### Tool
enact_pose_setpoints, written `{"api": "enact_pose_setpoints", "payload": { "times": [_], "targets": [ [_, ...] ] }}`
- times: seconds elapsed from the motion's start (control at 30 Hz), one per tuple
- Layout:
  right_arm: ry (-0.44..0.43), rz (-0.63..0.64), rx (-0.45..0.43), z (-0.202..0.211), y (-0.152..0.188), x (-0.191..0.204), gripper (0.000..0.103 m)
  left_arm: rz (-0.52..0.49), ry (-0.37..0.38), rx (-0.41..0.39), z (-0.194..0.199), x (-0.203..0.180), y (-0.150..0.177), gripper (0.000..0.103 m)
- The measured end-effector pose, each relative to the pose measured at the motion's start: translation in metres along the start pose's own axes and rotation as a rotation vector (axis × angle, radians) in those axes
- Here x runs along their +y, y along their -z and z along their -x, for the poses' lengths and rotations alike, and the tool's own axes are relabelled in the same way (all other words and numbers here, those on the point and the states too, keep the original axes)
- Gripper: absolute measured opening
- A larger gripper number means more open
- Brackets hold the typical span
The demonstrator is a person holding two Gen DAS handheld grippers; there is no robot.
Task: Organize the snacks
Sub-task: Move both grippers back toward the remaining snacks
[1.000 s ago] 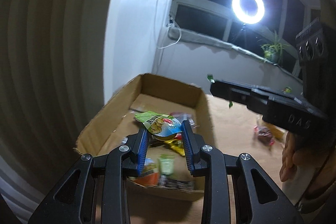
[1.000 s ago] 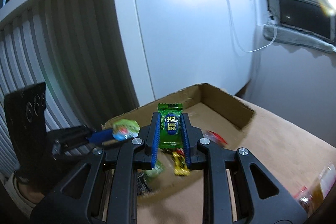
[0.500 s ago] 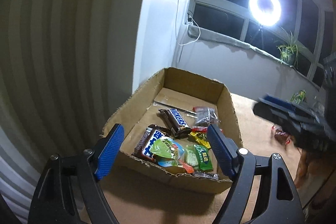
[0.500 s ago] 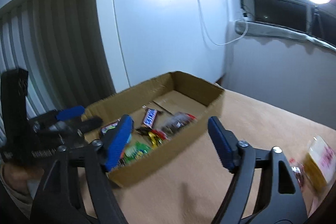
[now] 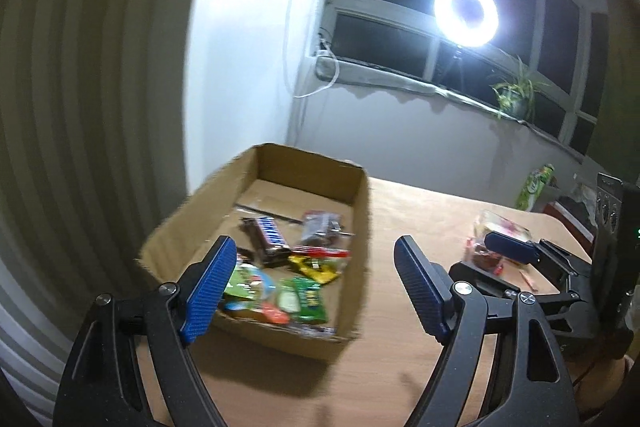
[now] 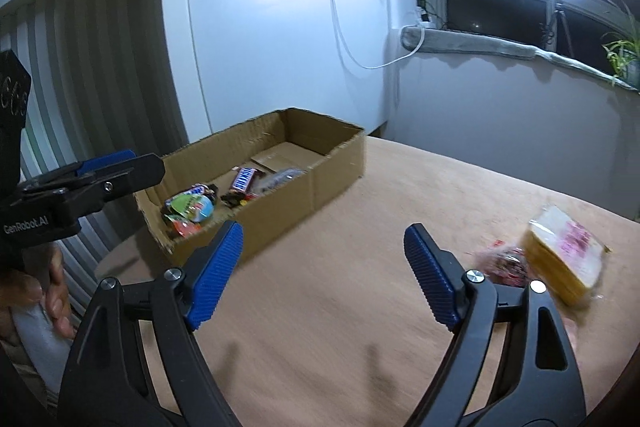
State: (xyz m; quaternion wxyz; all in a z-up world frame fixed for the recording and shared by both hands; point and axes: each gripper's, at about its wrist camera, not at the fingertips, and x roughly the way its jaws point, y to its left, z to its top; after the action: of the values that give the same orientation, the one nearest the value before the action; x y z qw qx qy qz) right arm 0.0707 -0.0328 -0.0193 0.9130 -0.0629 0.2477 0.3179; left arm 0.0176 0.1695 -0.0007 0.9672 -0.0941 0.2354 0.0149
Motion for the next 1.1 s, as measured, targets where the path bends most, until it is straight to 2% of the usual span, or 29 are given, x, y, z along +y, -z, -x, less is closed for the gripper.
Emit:
{"api": "enact_pose_setpoints", "payload": {
  "times": [0.13, 0.3, 0.53, 0.83, 0.93, 1.1],
  "targets": [
    [0.041, -0.012, 0.003, 0.014, 0.009, -0.018, 0.090, -0.033, 0.028, 0.010, -0.001, -0.022, 0.001, 0.081],
    [0.108, -0.055, 0.030, 0.029, 0.026, -0.052, 0.091, -0.080, 0.077, 0.033, -0.009, -0.054, 0.003, 0.081],
    [0.207, -0.143, 0.067, 0.048, 0.048, -0.104, 0.091, -0.143, 0.184, 0.099, -0.034, -0.104, 0.010, 0.081],
    [0.270, -0.204, 0.106, 0.061, 0.068, -0.151, 0.091, -0.203, 0.249, 0.177, -0.059, -0.150, 0.024, 0.081],
    [0.284, -0.212, 0.154, 0.056, 0.072, -0.162, 0.091, -0.221, 0.258, 0.202, -0.071, -0.161, 0.026, 0.081],
    [0.264, -0.209, 0.283, 0.039, 0.073, -0.181, 0.091, -0.233, 0.281, 0.266, -0.103, -0.179, 0.027, 0.081]
  ]
}}
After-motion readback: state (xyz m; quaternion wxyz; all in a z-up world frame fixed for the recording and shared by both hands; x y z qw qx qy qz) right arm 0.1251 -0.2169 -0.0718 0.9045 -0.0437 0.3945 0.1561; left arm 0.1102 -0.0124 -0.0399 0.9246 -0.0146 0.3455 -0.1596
